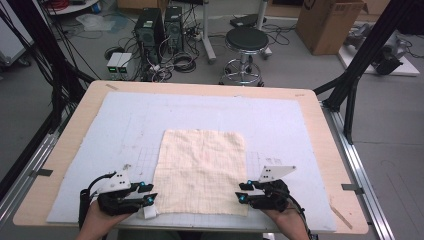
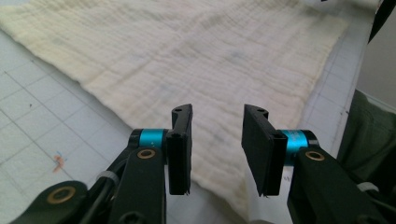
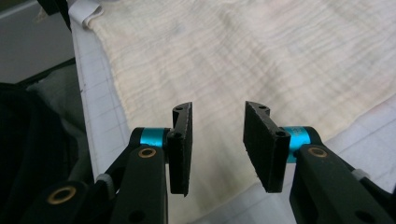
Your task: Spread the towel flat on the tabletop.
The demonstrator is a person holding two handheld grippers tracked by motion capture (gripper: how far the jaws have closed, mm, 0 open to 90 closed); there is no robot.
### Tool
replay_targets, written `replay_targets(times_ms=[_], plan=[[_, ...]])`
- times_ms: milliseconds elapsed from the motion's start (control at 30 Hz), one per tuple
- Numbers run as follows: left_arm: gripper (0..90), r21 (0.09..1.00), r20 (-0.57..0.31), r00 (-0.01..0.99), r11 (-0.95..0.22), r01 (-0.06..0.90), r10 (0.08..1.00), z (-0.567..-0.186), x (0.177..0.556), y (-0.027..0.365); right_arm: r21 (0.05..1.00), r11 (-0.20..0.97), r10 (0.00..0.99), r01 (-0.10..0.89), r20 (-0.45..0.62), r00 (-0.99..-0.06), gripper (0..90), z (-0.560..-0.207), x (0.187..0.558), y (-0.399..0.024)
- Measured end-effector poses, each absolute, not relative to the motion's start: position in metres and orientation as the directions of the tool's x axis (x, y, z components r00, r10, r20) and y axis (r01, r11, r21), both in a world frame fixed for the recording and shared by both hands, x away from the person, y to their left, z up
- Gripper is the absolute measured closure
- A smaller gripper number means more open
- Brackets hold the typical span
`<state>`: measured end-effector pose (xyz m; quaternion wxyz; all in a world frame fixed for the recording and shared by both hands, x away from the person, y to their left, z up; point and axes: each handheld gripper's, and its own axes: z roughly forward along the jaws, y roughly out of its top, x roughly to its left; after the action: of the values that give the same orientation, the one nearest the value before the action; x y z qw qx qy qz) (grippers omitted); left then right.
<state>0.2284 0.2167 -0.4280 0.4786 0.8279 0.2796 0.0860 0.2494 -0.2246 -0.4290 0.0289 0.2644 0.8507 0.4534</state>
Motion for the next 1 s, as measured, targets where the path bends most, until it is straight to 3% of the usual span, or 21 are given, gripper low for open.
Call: replay_targets(times_ms=[500, 1000], plan=[[46.6, 0.87, -0.153, 0.781, -0.292, 0.396, 0.605, -0.425, 0.253, 0.218, 0.816, 0.376, 0.561, 0.439, 0.177, -0.809, 37.8, -0.429, 0.273, -0.227], [43.8, 0.865, -0.126, 0.735, -0.288, 0.41, 0.666, -0.424, 0.277, 0.215, 0.824, 0.376, 0.62, 0.422, 0.115, -0.776, 34.0, -0.423, 0.302, -0.229]])
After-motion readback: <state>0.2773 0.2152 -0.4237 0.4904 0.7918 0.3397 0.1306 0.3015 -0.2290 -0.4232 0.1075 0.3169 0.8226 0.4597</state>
